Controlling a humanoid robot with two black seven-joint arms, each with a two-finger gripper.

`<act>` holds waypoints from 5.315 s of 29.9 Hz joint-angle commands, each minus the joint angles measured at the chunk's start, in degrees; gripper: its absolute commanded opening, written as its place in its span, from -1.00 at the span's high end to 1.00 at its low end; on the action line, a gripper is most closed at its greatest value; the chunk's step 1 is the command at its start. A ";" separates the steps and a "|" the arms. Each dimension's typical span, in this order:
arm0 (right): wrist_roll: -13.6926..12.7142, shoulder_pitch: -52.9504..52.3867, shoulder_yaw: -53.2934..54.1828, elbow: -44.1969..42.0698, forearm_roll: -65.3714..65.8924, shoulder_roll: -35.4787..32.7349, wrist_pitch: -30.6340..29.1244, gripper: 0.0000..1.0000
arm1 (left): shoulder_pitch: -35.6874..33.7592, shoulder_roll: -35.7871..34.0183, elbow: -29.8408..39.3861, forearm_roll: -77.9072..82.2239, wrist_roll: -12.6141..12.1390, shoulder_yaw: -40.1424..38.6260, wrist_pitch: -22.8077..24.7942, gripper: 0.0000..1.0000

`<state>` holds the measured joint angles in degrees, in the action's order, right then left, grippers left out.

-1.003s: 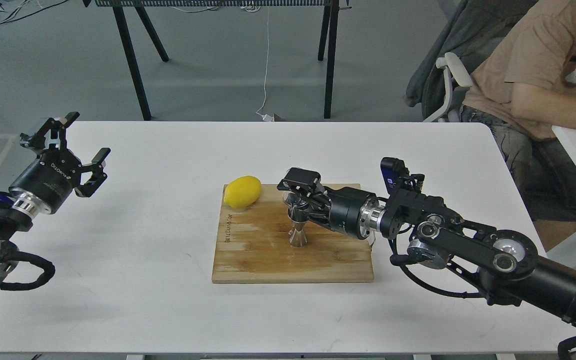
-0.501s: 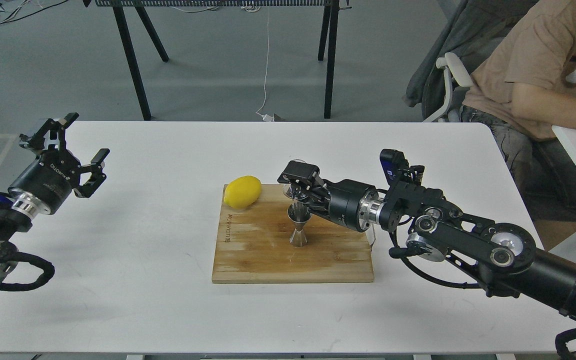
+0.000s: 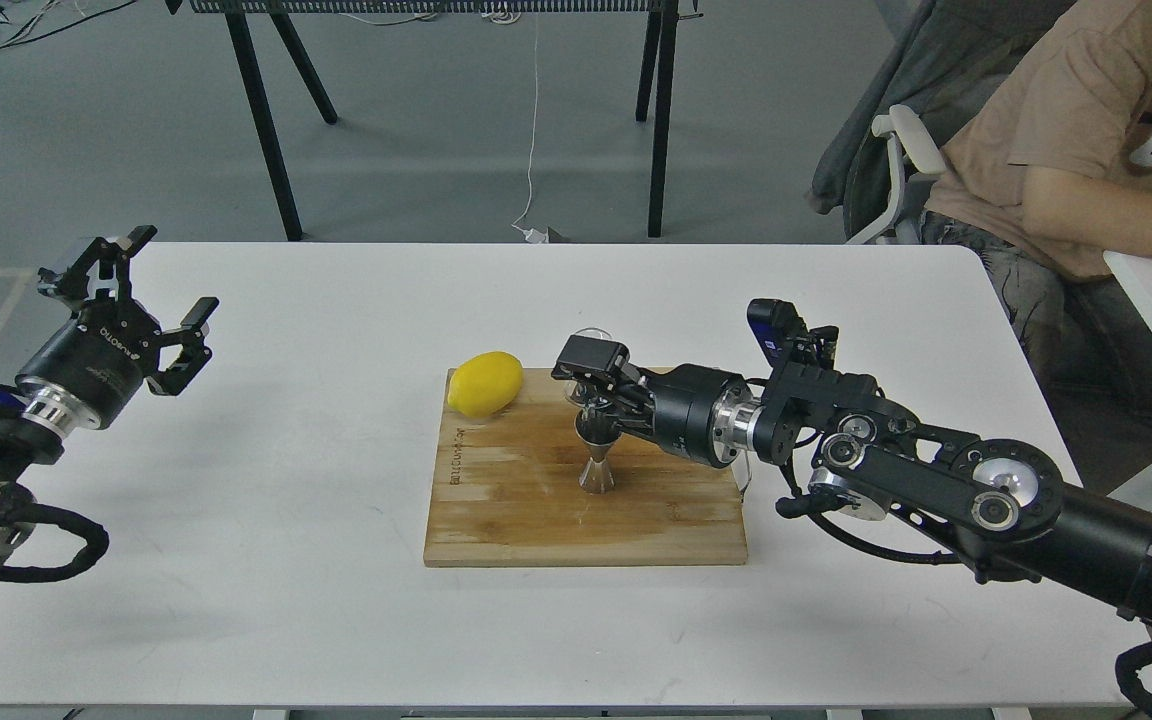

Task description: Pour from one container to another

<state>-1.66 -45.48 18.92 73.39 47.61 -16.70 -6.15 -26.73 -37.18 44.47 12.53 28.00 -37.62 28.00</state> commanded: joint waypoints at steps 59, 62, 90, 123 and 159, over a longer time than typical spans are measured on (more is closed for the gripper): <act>-0.01 -0.83 -0.91 -1.05 1.97 0.09 0.26 0.23 | 0.01 0.00 0.00 0.04 0.00 0.09 0.00 -0.89; -0.01 -1.27 -0.38 -1.05 1.26 0.09 0.18 0.23 | 0.01 0.00 0.00 0.04 0.00 0.09 0.00 -0.89; 1.84 9.87 28.34 -1.05 -24.48 -1.32 -0.88 0.23 | 0.18 0.00 0.00 0.21 0.00 0.18 0.00 -0.89; 7.99 39.77 54.64 -21.08 -74.06 5.35 -21.85 0.25 | 0.18 0.27 0.00 0.39 0.00 0.27 0.00 -0.89; 8.17 32.65 50.78 -34.97 -73.62 9.49 -21.85 0.18 | 0.18 0.71 -0.09 0.39 0.00 0.27 0.00 -0.89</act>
<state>6.45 -12.05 70.65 39.72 -26.02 -7.76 -28.01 -26.53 -36.48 44.38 12.98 28.00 -37.35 28.00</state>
